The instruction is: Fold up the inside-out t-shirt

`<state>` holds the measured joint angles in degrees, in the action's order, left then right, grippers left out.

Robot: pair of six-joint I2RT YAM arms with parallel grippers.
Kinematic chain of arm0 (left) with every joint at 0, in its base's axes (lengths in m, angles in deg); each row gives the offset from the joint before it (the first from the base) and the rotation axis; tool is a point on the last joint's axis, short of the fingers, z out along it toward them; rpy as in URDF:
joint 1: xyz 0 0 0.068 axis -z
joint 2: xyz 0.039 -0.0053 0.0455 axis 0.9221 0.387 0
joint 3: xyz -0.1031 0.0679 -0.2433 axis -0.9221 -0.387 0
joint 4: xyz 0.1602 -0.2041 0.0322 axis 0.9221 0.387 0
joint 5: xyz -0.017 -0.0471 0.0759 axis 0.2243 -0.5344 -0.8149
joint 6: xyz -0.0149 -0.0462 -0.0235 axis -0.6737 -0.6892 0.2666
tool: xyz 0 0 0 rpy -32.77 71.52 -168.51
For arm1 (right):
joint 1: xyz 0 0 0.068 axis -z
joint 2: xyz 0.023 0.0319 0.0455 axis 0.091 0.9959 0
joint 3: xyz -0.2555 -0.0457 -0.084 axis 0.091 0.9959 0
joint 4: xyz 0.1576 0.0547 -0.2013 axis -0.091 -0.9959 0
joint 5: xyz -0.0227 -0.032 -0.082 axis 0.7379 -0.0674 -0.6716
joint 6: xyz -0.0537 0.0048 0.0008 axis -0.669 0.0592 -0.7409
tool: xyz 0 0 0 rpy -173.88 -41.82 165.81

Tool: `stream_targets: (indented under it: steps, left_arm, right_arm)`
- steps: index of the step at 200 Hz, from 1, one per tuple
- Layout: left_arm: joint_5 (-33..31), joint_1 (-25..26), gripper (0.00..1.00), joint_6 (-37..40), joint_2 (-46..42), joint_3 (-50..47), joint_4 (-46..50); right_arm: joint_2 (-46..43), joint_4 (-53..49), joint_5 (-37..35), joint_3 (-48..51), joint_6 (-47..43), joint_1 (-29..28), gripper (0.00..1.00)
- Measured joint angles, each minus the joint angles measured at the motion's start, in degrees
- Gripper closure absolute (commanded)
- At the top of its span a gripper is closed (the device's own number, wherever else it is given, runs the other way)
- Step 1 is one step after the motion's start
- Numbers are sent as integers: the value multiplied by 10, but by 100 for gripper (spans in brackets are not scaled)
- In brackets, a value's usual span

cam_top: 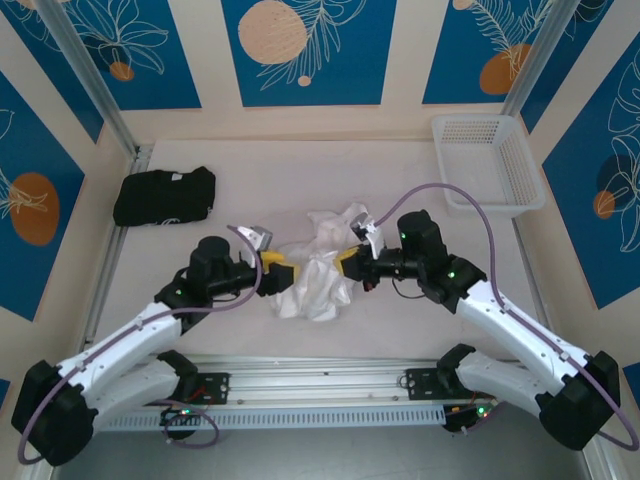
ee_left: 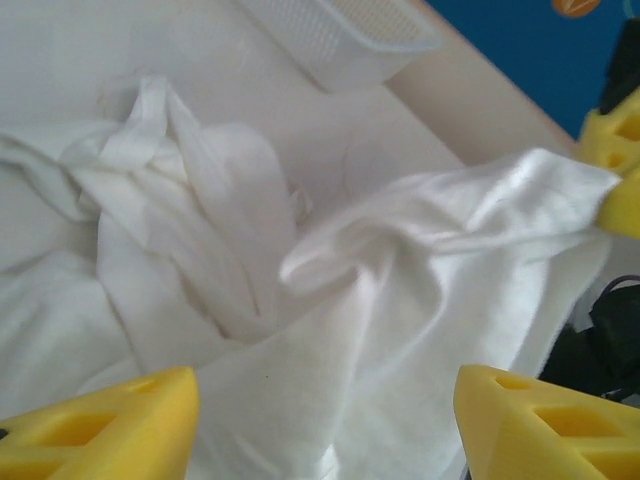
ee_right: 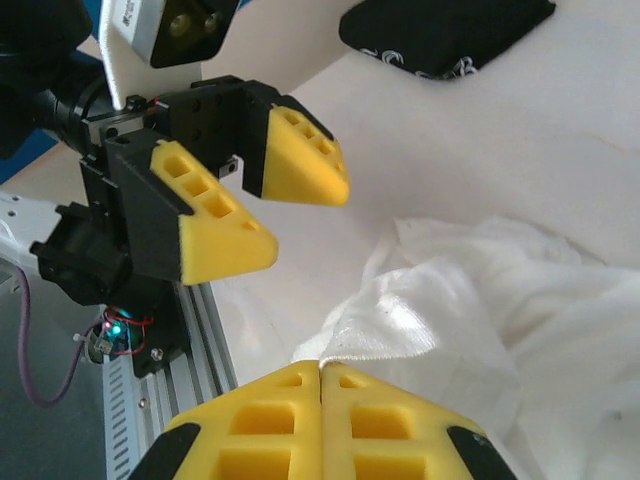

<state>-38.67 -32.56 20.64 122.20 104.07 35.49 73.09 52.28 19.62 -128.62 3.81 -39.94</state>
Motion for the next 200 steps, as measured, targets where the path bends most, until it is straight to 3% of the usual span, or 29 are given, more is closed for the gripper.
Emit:
stream_targets:
  steps: [56, 113, 143, 200]
  left_arm:
    - [2, 54, 32, 28, 131, 23, 0]
    - [-25, 117, 32, 86, 212, 94, 26]
    - [-85, 146, 32, 121, 220, 112, 62]
    - [-302, 250, 33, 196, 219, 124, 120]
  right_arm:
    - [-40, -34, -15, 78, 49, 28, 100]
    - [-46, -41, -26, 88, 78, 65, 100]
    - [-47, -41, -30, 88, 87, 93, 100]
    - [-46, -40, -25, 88, 95, 125, 100]
